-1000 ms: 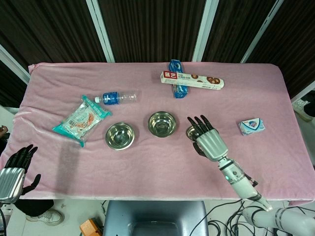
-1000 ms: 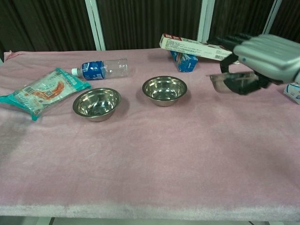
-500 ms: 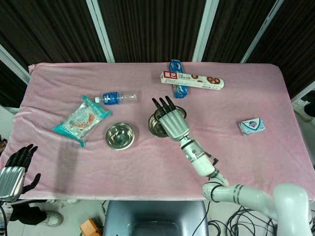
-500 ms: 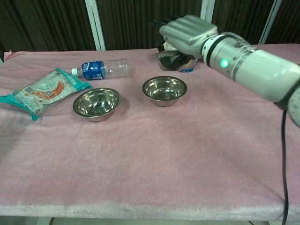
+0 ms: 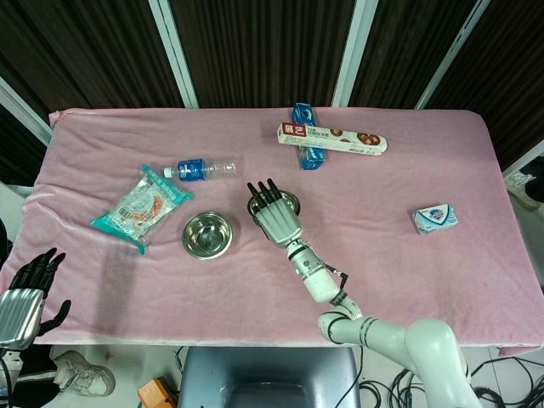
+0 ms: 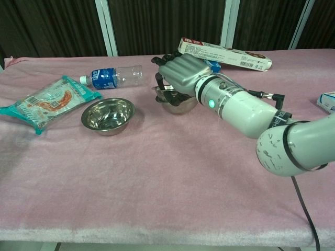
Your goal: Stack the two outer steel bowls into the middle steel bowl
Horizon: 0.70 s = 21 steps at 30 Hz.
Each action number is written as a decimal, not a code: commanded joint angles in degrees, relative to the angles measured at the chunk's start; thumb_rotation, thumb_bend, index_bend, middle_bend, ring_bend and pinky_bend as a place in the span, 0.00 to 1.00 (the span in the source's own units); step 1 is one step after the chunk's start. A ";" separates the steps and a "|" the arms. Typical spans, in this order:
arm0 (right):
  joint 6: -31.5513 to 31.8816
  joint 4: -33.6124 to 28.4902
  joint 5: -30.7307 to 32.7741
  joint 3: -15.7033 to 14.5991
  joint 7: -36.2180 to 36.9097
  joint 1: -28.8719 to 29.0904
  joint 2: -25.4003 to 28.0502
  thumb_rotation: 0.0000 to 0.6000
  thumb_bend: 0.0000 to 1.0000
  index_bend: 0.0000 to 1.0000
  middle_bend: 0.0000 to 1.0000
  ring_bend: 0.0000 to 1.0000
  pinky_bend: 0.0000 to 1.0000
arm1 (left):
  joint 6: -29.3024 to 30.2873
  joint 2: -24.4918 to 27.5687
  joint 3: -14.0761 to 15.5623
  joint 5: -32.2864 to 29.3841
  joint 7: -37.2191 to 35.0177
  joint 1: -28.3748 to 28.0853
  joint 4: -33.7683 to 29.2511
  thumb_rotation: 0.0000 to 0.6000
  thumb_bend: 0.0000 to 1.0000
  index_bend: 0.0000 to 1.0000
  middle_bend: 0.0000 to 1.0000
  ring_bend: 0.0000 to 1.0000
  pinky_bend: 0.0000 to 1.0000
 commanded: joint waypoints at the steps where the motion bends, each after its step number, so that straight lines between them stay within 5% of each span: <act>1: -0.18 -3.04 0.77 -1.82 -1.77 -1.82 1.66 1.00 0.53 0.24 0.00 0.00 0.00 | -0.28 -0.08 0.12 0.18 -0.04 -0.15 0.13 1.00 0.37 0.00 0.00 0.03 0.15; 7: 3.33 -14.36 -1.20 -5.36 -0.58 -6.62 8.81 1.00 0.44 0.14 0.00 0.00 0.00 | -0.78 -0.31 0.34 0.59 0.61 -0.48 0.13 1.00 0.37 0.00 0.00 0.03 0.15; 11: 11.82 -27.33 -6.46 -10.05 0.59 -13.25 18.42 1.00 0.44 0.11 0.00 0.00 0.00 | -1.02 -0.51 0.43 1.32 0.32 -0.89 0.53 1.00 0.37 0.00 0.00 0.03 0.15; 15: 25.37 -41.66 -13.38 -17.91 2.81 -24.37 32.06 1.00 0.44 0.07 0.00 0.00 0.00 | -1.53 -1.74 0.70 3.83 -1.38 -2.24 2.30 1.00 0.37 0.00 0.00 0.03 0.15; 21: 41.50 -40.74 -19.33 -27.16 14.51 -39.12 42.01 1.00 0.44 0.06 0.00 0.00 0.00 | -5.06 -9.18 -0.54 7.15 -4.25 -7.54 8.44 1.00 0.38 0.00 0.00 0.00 0.12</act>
